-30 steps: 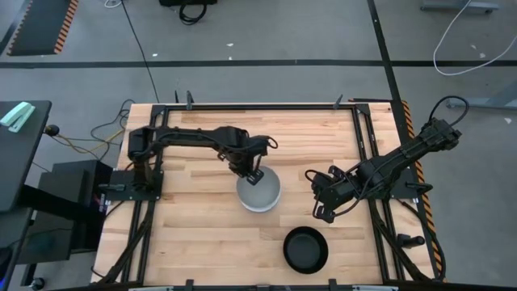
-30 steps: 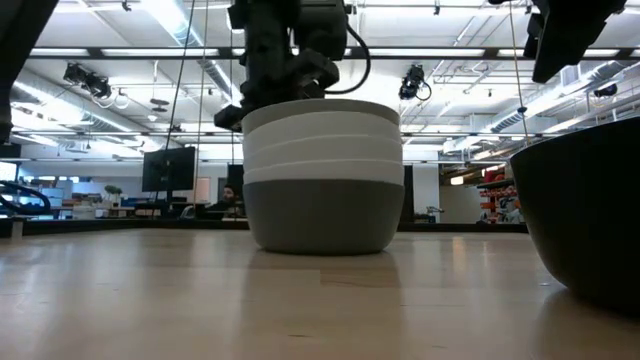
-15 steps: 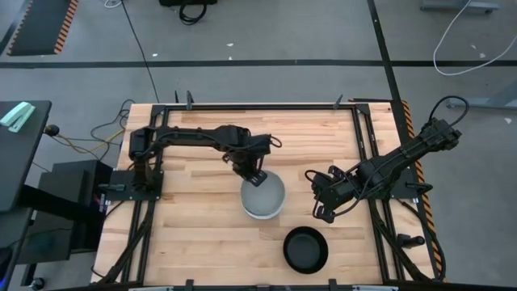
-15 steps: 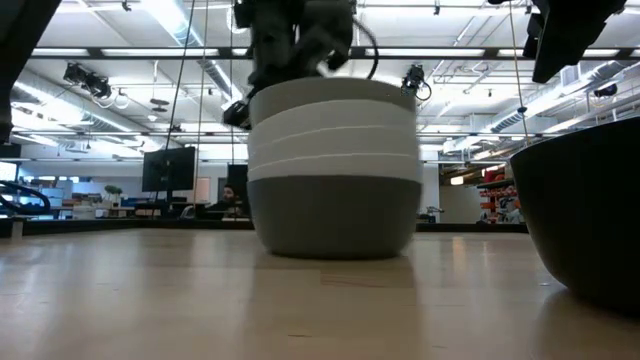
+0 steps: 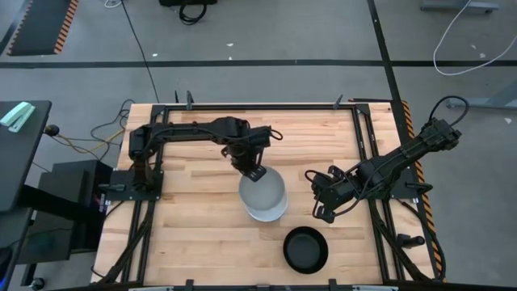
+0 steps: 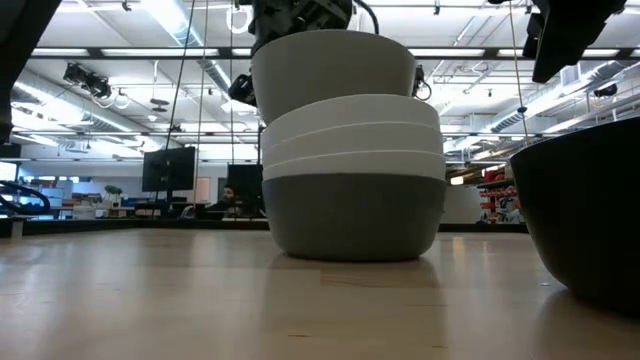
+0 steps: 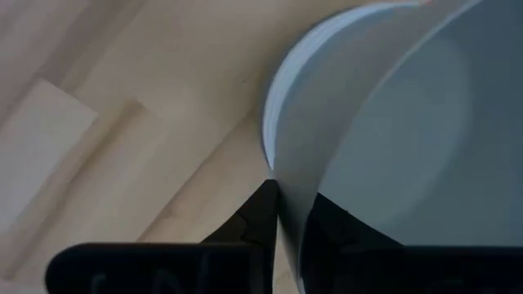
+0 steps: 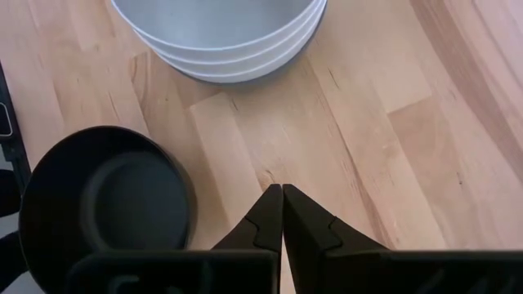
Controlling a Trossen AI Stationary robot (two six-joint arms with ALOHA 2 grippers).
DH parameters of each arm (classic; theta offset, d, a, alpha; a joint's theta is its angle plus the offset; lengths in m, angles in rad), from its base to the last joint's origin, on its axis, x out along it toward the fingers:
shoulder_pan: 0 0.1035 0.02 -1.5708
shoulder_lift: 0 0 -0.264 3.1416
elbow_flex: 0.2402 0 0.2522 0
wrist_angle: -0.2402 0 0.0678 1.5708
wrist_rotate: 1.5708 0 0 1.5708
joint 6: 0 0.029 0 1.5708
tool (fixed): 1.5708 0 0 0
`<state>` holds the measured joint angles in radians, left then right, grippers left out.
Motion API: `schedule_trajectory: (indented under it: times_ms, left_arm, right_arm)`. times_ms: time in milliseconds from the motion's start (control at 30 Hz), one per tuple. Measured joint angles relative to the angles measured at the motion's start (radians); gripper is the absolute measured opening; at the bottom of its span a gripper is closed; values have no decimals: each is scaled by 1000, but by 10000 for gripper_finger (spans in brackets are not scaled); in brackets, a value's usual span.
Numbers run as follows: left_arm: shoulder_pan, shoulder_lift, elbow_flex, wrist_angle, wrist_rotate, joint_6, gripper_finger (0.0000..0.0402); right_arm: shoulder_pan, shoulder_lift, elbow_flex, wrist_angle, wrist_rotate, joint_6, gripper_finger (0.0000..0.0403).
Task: Nest bowls inside each other
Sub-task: Stack the gray bowl on the white bowl
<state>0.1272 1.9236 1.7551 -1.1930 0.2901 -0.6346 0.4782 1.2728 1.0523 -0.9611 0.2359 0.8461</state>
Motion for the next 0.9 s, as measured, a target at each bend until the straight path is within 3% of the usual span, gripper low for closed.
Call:
schedule_trajectory:
  times_ms: [533, 900]
  left_arm:
    - [-26, 51, -14, 104, 41, -8, 79]
    - [-3, 62, 8, 109, 65, -5, 79]
  right_arm:
    - [0, 0, -80, 64, -25, 2, 18]
    - [0, 0, -101, 127, -69, 5, 18]
